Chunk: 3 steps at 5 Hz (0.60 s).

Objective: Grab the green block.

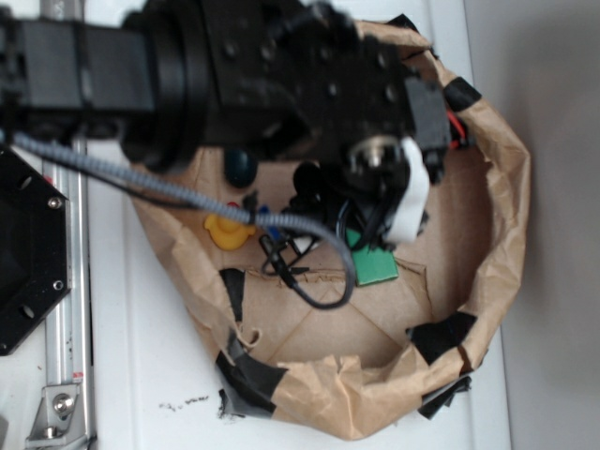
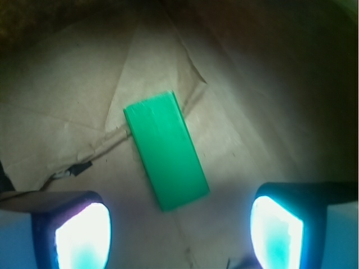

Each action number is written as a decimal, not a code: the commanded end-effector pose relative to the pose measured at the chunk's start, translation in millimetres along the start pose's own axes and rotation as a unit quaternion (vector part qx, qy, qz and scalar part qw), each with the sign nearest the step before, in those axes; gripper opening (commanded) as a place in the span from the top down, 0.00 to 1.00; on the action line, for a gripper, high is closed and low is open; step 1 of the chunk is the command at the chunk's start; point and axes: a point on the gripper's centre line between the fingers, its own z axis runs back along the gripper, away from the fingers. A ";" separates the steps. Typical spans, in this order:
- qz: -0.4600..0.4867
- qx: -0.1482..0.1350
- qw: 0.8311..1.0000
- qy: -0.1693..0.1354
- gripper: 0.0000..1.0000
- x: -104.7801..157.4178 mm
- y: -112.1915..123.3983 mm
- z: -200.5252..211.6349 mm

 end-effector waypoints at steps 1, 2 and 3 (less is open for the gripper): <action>-0.082 -0.013 0.997 0.006 0.00 48.0 -11.2 -40.5; -0.098 -0.025 0.995 0.023 0.00 52.1 -26.1 -59.3; -0.089 -0.023 0.996 0.020 1.00 52.9 -22.9 -60.3</action>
